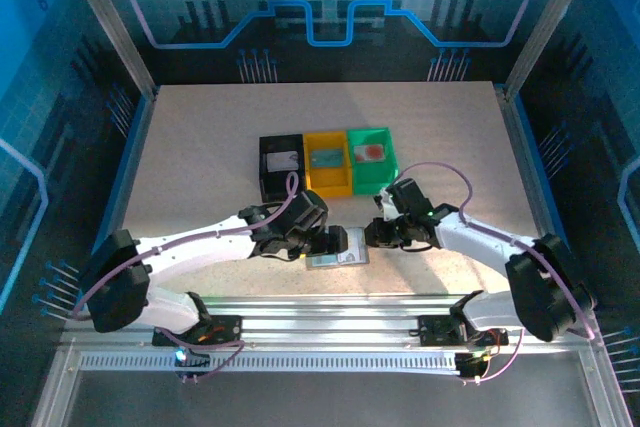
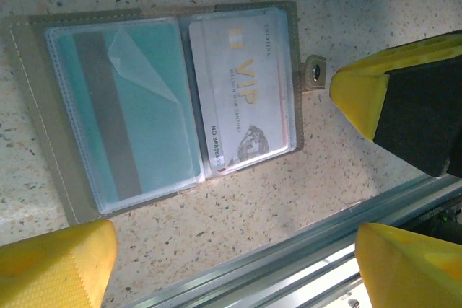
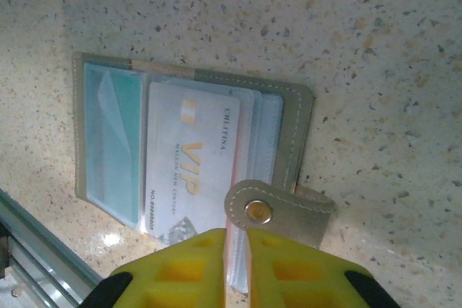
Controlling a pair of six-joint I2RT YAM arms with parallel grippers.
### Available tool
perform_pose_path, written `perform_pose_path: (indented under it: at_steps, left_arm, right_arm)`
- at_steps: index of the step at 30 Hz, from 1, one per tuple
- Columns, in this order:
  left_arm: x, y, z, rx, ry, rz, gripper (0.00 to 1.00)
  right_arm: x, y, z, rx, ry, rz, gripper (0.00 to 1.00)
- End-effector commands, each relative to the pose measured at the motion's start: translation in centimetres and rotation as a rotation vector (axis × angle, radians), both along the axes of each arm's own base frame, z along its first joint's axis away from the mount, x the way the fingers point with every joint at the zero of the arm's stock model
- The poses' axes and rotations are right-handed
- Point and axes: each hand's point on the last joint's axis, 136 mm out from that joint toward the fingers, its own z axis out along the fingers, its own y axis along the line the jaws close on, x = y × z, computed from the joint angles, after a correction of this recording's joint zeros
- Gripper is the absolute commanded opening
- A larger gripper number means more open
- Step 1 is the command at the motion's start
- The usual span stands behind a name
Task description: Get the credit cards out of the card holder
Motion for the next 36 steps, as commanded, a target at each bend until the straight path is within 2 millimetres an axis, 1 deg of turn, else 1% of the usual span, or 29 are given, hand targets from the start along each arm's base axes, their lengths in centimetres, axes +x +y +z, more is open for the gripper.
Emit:
perform_pose_path:
  at_steps: [1,8,17,19,22,25,29,32,36]
  left_arm:
    - [0.2,-0.7,-0.7,-0.029,0.021,0.035,0.83]
    - [0.8,-1.5,-1.7,-0.032,0.033,0.049,0.76]
    - [1.0,-1.7,-3.9,-0.002,0.057,0.063,0.68]
    - [1.0,-1.8,-4.3,-0.002,0.063,0.065,0.64]
    - [1.2,-1.9,-4.8,0.005,0.065,0.072,0.61]
    - [1.4,-2.1,-5.0,-0.008,0.059,0.080,0.59]
    - [1.7,-2.4,-5.1,-0.014,0.052,0.080,0.54]
    - [1.8,-2.5,-5.6,-0.009,0.057,0.084,0.50]
    - [1.8,-2.5,-6.3,0.005,0.060,0.084,0.44]
  right_arm:
    - [0.1,0.3,-0.5,0.003,-0.011,0.002,0.14]
    - [0.2,0.4,-1.5,-0.004,0.009,0.002,0.13]
    - [0.0,0.3,-2.7,-0.017,0.035,-0.002,0.11]
    - [0.0,0.2,-3.0,-0.021,0.042,-0.005,0.11]
    - [-0.2,0.2,-3.3,-0.024,0.052,-0.005,0.10]
    - [-0.3,0.1,-3.6,-0.026,0.058,-0.008,0.09]
    - [-0.4,0.0,-3.9,-0.030,0.064,-0.010,0.09]
    - [-0.5,-0.1,-3.9,-0.029,0.067,-0.011,0.09]
    - [-0.8,-0.2,-4.2,-0.033,0.073,-0.012,0.08]
